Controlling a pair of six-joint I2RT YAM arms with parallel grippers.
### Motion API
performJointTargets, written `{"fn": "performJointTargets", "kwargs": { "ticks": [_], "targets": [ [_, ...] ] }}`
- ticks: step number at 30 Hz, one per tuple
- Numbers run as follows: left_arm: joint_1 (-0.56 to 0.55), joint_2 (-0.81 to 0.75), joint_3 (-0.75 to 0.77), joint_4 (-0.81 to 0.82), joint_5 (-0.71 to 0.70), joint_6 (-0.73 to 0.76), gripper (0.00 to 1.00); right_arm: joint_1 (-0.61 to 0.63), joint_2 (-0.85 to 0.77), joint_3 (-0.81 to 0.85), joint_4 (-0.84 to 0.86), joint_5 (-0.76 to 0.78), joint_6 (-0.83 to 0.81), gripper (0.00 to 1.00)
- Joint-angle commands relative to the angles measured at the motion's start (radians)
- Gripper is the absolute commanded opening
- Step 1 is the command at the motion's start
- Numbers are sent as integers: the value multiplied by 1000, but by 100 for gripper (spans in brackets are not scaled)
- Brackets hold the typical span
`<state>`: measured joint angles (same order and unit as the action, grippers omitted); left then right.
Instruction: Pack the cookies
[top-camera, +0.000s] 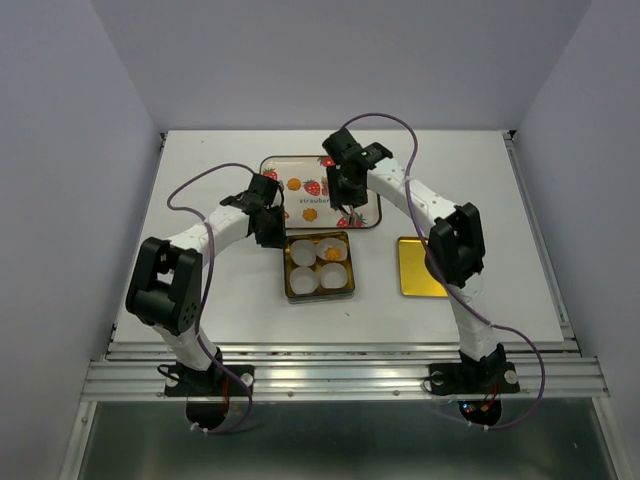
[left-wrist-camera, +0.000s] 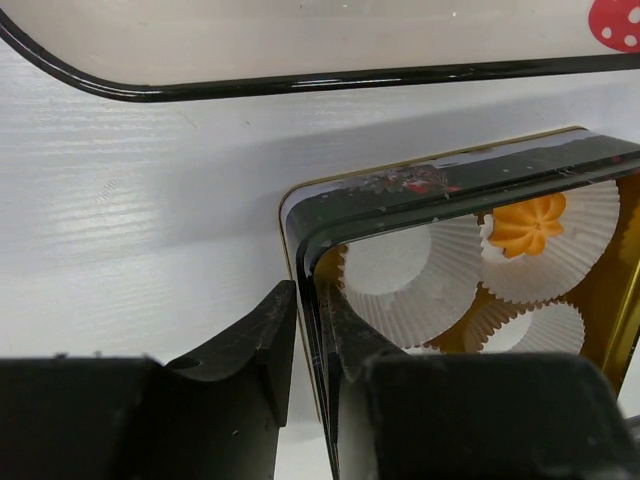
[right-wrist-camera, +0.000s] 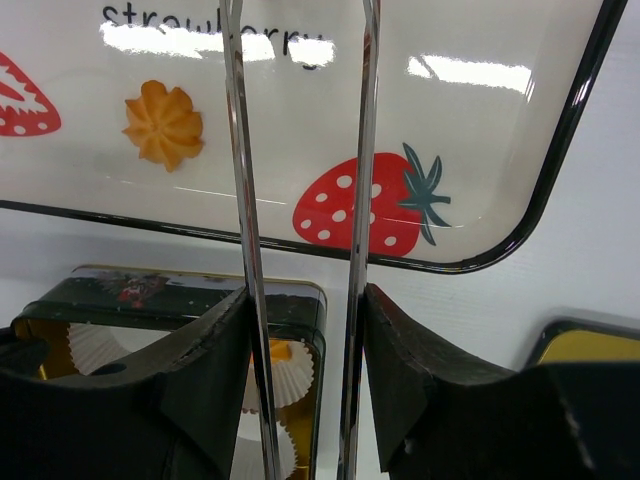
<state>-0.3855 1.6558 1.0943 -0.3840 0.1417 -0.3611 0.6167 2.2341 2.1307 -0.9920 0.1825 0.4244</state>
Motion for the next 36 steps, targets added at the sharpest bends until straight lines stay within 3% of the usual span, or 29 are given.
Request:
{"fn": "performJointTargets", "kwargs": {
  "ticks": [1,11,18,22,30,36],
  "targets": [
    [-6,7,53,17,-43,33,27,6,-71,-12,-4,-8,22,51],
    [-6,30,99,50,-63,21,27,6,-53,11,18,14,14,51],
    [-4,25,116,36,-77,25,44,6,-33,28,41,0,5,50],
    [-6,10,139,7,-80,16,65,6,-18,38,58,20,-19,50],
    [-4,-68,170,-21,-108,-19,94,6,4,52,69,20,-10,48],
    [-3,-68,213,-53,-131,-18,99,6,18,52,82,40,-13,48]
  ]
}}
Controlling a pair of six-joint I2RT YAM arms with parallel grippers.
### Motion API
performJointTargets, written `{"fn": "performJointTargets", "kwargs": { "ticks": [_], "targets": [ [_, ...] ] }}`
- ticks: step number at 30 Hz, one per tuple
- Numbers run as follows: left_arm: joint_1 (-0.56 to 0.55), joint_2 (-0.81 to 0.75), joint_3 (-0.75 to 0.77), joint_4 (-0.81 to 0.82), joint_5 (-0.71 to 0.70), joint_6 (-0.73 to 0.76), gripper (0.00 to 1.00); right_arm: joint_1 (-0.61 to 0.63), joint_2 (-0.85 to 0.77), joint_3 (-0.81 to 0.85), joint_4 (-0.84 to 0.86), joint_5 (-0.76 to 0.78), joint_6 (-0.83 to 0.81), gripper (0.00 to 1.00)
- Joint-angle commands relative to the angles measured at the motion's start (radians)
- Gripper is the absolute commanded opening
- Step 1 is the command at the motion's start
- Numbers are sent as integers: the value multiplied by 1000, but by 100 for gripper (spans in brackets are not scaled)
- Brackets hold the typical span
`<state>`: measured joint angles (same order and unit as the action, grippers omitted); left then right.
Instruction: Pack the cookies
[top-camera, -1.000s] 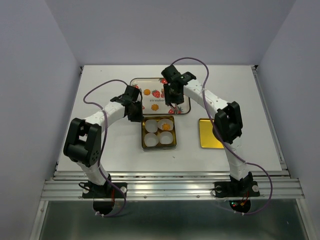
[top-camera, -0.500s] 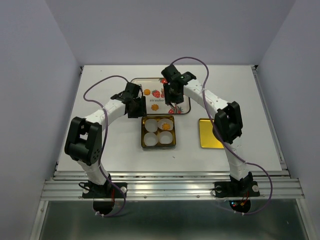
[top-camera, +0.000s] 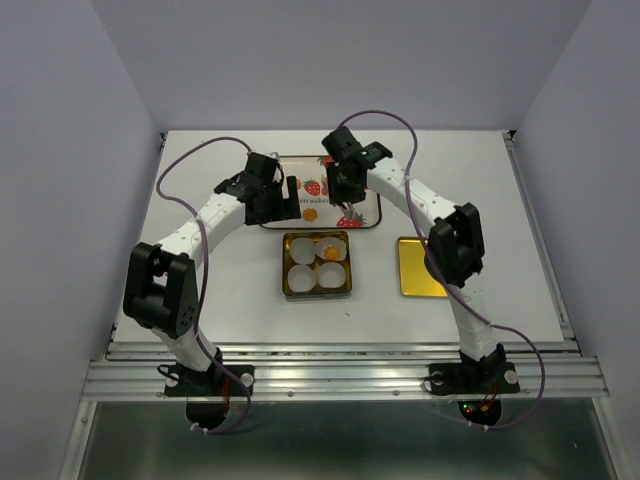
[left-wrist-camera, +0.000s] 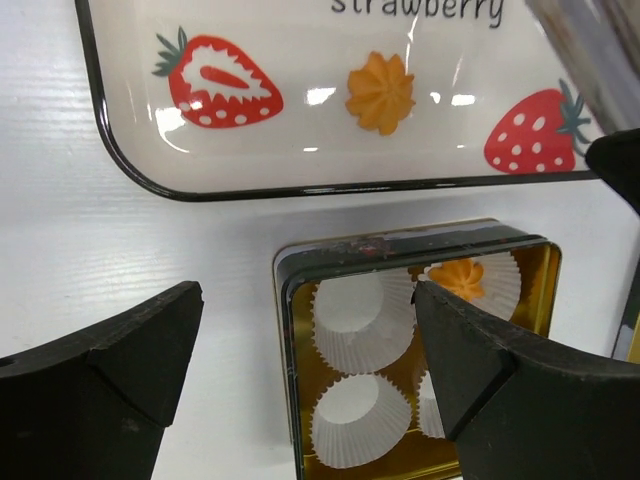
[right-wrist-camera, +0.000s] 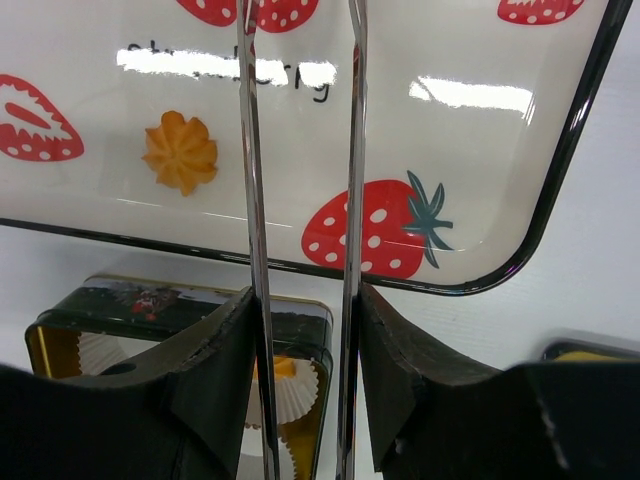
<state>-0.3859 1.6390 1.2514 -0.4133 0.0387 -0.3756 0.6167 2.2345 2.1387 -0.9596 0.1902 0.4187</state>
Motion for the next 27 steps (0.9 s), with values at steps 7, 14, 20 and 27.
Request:
{"fn": "performJointTargets", "kwargs": {
  "ticks": [7,14,20,27],
  "targets": [
    [-2,-59,85,-65,-80,-6,99,6,34,64,53,43,-6,48],
    [-2,-56,144,-108,-94,-26,99,6,46,79,59,43,-3,45],
    [1,-53,190,-162,-134,-60,99,6,39,92,61,55,-9,39],
    [16,-34,319,-314,-200,-169,99,6,7,90,59,60,-17,36]
  ]
}}
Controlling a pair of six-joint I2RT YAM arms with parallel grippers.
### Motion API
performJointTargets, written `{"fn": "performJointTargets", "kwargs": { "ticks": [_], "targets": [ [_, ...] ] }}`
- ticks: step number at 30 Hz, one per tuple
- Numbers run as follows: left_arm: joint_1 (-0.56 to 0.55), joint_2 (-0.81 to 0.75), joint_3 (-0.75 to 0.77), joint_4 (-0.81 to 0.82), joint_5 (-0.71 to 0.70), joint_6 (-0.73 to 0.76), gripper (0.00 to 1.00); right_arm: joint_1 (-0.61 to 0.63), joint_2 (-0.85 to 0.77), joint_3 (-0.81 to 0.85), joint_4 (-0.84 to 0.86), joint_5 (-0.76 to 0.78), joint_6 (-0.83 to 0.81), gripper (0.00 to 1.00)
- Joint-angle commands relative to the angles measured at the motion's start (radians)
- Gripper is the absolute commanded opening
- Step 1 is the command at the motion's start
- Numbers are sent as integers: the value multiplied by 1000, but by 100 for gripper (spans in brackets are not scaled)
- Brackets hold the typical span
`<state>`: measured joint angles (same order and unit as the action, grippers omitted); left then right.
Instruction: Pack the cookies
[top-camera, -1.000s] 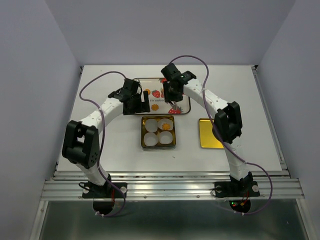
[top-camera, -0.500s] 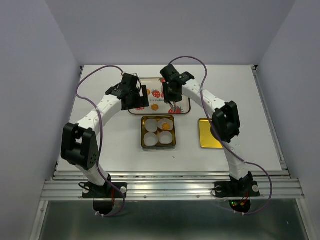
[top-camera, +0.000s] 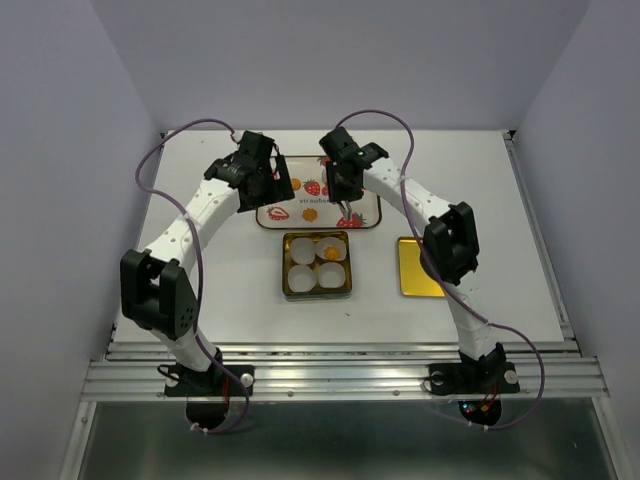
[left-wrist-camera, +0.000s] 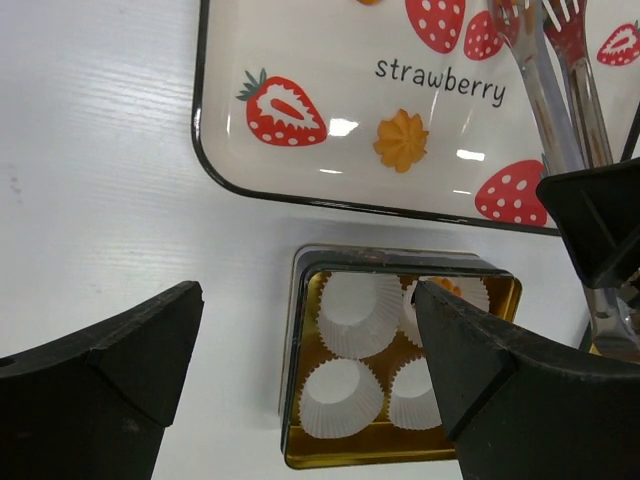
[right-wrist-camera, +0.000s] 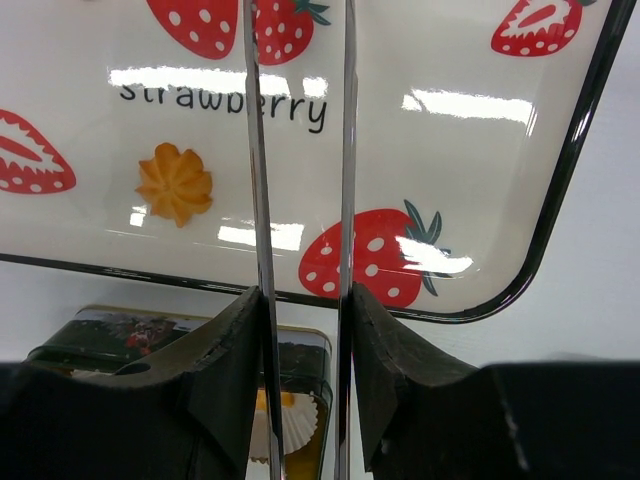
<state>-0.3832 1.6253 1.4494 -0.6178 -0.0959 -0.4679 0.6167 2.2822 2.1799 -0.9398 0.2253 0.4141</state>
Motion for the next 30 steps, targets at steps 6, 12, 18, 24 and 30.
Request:
{"fn": "performJointTargets", "kwargs": {
  "ticks": [6,12,18,24,30],
  "targets": [
    [81,34,250,-266,-104,-204,99,6,-125,-14,58,11,-11,34],
    [145,85,276,-307,-102,-290,99,6,-191,-72,61,-53,-23,34],
    [147,93,308,-321,-99,-308,99,6,-199,-14,21,-107,-67,34],
    [147,65,250,-323,-114,-310,99,6,-268,-40,-22,-158,-147,34],
    [153,67,233,-300,-113,-324,99,15,-386,-112,-73,-248,-179,34]
  ]
}}
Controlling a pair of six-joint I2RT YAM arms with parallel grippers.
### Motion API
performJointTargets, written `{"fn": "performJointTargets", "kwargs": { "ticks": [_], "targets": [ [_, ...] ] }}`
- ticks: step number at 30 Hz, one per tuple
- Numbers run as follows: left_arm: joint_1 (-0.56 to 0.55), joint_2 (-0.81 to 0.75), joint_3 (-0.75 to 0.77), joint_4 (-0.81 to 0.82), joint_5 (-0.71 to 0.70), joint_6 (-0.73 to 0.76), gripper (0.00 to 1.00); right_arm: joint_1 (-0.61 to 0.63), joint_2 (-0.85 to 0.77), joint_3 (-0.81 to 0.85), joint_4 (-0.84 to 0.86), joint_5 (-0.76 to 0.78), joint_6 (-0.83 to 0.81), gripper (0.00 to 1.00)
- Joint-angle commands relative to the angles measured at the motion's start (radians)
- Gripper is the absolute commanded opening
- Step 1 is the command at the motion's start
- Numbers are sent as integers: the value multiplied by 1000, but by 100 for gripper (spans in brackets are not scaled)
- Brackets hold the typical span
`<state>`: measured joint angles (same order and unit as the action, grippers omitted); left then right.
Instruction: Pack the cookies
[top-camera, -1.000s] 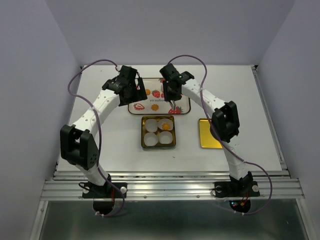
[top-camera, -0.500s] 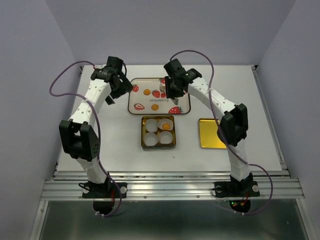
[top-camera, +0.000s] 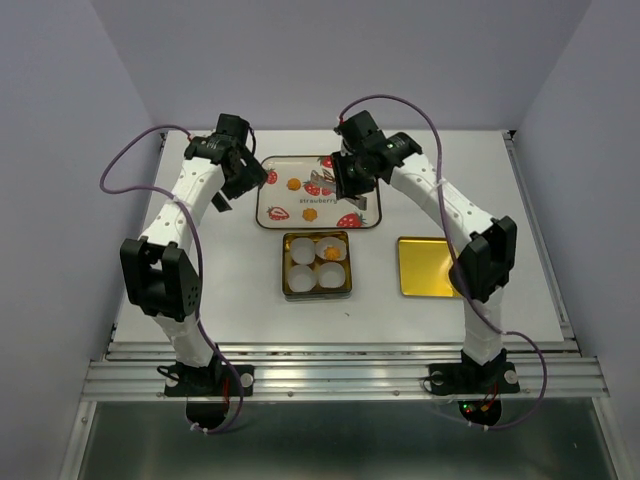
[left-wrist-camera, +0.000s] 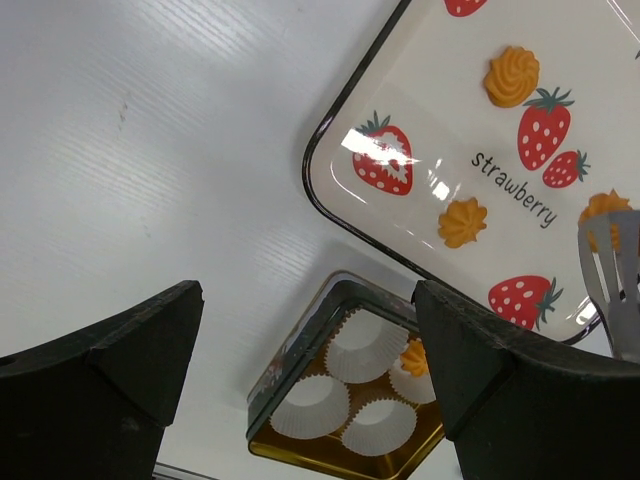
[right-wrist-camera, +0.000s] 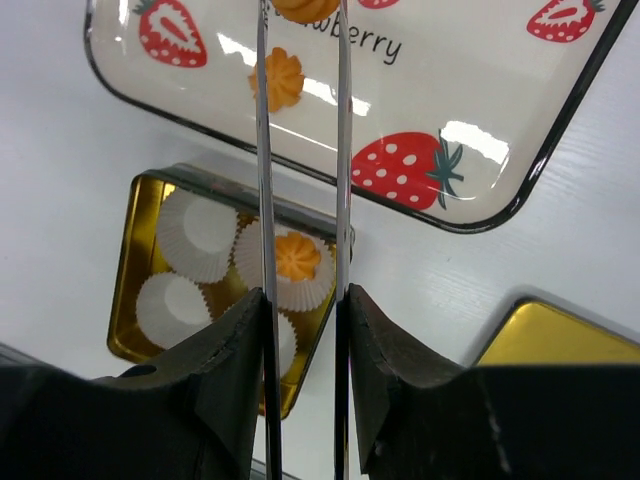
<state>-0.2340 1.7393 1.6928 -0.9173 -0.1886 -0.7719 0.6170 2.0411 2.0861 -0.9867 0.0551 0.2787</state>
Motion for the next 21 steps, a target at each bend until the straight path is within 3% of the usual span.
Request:
{"fn": "performJointTargets", "kwargs": {
  "ticks": [1,10,21],
  "targets": [
    [4,-46,-5,4,-18,-23,99,15,-159,-27,-36,-96,-47,34],
    [2,-37,-8,20,-34,-24,99,85,-240,-67,-148,-161,-111,33],
    [-19,-66,-82,64,-69,-11,99,174,-276,-184,-119,-179,-147,33]
  ]
}}
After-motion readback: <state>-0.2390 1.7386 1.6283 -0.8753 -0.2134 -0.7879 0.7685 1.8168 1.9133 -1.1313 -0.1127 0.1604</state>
